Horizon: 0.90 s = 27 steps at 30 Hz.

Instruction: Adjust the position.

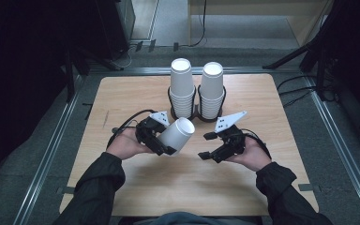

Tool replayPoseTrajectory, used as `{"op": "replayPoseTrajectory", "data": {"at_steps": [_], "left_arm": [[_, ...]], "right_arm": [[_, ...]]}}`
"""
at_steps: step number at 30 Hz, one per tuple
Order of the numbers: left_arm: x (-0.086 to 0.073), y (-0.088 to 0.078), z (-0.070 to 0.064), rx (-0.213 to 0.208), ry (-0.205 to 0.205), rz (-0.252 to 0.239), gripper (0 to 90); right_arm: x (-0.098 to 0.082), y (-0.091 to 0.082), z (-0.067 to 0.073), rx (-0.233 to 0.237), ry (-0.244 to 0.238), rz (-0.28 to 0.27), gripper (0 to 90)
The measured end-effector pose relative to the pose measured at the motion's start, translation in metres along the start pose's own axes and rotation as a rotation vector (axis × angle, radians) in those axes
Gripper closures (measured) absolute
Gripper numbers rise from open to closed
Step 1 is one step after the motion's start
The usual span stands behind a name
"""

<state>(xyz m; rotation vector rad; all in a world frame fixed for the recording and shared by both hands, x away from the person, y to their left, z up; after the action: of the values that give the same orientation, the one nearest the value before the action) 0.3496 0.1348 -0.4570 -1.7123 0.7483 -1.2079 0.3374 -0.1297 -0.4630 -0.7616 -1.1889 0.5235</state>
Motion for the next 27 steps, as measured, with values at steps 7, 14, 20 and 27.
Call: {"op": "replayPoseTrajectory", "data": {"at_steps": [7,14,20,27], "left_arm": [[0.005,0.009,-0.004,0.013,0.028,0.058,18.3],[0.007,0.015,-0.011,0.013,0.079,0.087,18.1],[0.01,0.02,-0.016,0.006,0.119,0.112,18.1],[0.014,0.025,-0.022,-0.012,0.15,0.133,17.6]], "right_arm": [[0.003,0.0,-0.001,-0.006,-0.021,-0.009,21.0],[0.01,0.003,-0.003,0.01,-0.057,0.009,20.3],[0.018,0.005,-0.002,0.035,-0.089,0.016,19.8],[0.029,0.013,0.005,0.068,-0.137,0.05,18.4]]}}
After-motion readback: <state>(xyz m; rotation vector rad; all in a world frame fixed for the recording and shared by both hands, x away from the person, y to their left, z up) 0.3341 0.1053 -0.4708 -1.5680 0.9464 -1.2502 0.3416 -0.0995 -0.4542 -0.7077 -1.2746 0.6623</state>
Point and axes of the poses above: each handheld gripper's, and its own axes: y roughly forward along the jaws, x roughly out of its top, z roughly to its left, the point moved 1 cm from there along y, roughly forward along the jaws, and after that the axes turned 11 degrees about z, right-handed, at the moved point
